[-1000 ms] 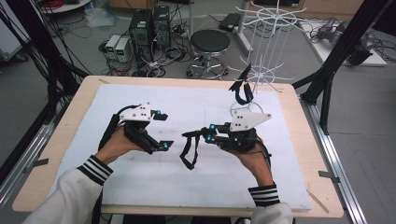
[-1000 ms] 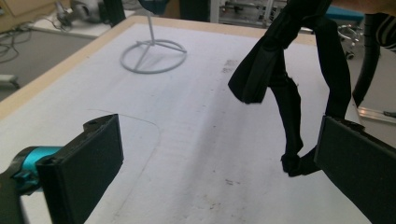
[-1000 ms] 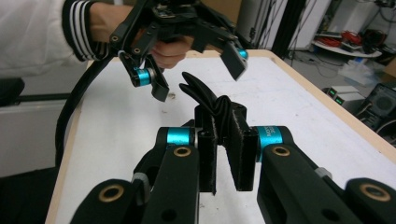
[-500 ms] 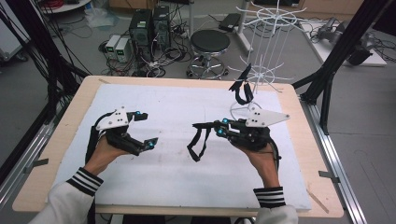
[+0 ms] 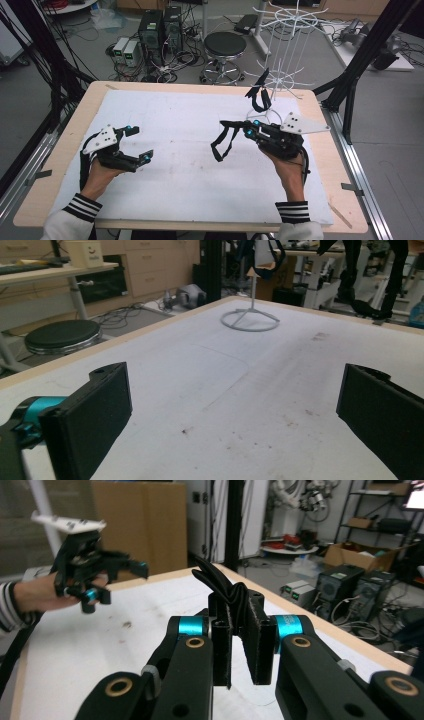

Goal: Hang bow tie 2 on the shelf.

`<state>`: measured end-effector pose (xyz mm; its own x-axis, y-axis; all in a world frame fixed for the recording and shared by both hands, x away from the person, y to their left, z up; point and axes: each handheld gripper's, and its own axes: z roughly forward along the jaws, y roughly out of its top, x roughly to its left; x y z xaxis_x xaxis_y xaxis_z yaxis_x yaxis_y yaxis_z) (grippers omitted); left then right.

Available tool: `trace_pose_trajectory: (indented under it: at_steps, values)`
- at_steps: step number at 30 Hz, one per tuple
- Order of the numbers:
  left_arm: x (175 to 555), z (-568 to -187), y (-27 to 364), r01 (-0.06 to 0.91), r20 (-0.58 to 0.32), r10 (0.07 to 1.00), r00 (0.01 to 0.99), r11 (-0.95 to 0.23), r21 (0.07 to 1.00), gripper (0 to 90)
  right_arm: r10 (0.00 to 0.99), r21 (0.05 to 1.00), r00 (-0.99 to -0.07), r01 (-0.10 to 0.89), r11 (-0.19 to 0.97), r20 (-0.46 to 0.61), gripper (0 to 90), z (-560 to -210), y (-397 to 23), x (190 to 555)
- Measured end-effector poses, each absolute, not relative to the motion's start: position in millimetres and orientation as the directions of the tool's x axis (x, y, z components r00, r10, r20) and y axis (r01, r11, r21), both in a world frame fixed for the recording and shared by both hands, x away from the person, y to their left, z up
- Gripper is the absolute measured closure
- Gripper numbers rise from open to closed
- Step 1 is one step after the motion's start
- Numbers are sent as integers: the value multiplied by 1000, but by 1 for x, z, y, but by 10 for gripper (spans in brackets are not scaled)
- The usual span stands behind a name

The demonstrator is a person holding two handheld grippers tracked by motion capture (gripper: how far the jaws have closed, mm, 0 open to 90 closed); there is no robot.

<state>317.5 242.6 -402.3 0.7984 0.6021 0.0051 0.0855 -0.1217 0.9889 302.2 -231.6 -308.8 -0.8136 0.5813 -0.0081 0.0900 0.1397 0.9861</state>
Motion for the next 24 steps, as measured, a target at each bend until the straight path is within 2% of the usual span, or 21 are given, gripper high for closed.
trace_pose_trajectory:
  at_steps: [7,24]
  values:
    - [310,-414,256,80,-20,640,768,-65,995,17,640,993,-768,81,88,6,835,-305,-246,299]
    - [302,-432,268,64,-21,694,719,-36,997,17,753,998,-657,64,3,40,834,-297,-275,289]
